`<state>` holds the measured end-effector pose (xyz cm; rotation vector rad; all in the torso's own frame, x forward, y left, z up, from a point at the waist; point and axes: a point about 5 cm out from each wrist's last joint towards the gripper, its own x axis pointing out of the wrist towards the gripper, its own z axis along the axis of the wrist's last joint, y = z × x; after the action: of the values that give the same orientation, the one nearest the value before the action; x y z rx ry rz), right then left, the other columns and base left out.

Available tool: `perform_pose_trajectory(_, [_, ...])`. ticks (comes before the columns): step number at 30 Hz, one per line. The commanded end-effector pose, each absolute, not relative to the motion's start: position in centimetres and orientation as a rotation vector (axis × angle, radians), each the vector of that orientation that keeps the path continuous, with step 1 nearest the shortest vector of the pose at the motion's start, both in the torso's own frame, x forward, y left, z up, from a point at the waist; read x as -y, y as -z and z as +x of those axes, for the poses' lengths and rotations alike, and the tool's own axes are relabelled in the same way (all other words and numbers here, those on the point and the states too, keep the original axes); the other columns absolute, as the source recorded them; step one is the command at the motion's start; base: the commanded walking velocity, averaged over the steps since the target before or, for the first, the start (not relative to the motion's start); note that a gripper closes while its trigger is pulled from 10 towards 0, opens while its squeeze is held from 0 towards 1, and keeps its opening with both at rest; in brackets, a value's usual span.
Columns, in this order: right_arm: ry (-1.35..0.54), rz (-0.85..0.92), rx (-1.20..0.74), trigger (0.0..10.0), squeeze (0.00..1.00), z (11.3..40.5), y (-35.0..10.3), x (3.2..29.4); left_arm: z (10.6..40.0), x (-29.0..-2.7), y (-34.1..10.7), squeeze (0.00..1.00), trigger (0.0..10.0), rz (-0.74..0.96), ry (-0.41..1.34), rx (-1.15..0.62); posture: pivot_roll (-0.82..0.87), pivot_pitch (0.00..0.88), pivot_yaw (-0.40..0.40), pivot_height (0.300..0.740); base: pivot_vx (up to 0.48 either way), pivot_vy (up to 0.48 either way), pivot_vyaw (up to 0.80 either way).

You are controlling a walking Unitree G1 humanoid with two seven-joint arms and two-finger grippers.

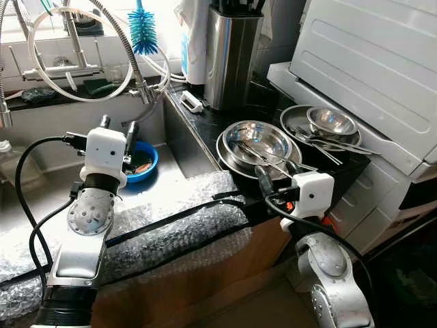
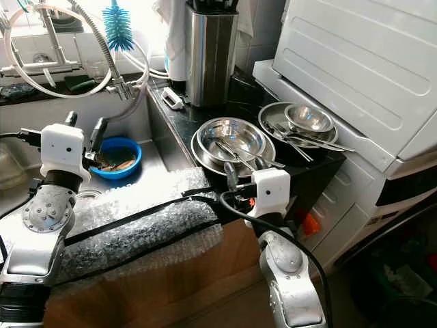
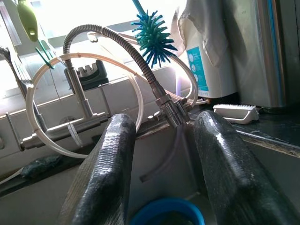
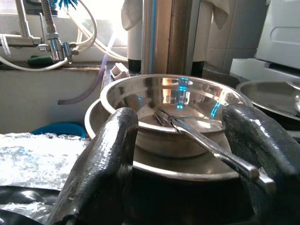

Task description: Kitchen organization

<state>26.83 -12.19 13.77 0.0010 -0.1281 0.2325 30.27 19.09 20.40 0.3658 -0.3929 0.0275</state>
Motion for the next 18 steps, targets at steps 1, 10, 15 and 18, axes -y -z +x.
perform_pose_trajectory(1, [-0.224, -0.011, 0.136, 10.0, 0.0, 27.07, -13.98, 12.41, 30.3, -18.91, -20.26, 0.0, 10.0, 0.373, -0.022, 0.393, -0.06, 0.0, -0.111, 0.74, 0.0, 0.0, 0.0])
perform_pose_trajectory(10, [-0.224, 0.0, 0.141, 0.0, 0.0, 27.09, -14.01, 12.29, 30.25, -18.81, -20.25, 0.0, 10.0, 0.376, -0.018, 0.395, -0.06, 0.0, -0.108, 0.74, 0.0, 0.0, 0.0])
perform_pose_trajectory(15, [-0.227, 0.004, 0.147, 0.0, 0.0, 27.11, -14.1, 12.29, 30.23, -18.74, -20.28, 0.0, 10.0, 0.384, -0.016, 0.398, -0.06, 0.0, -0.108, 0.74, 0.0, 0.0, 0.0])
perform_pose_trajectory(18, [-0.226, 0.005, 0.15, 0.0, 0.0, 27.19, -14.19, 12.31, 30.24, -18.7, -20.28, 0.0, 10.0, 0.385, -0.015, 0.398, -0.06, 0.0, -0.11, 0.74, 0.0, 0.0, 0.0])
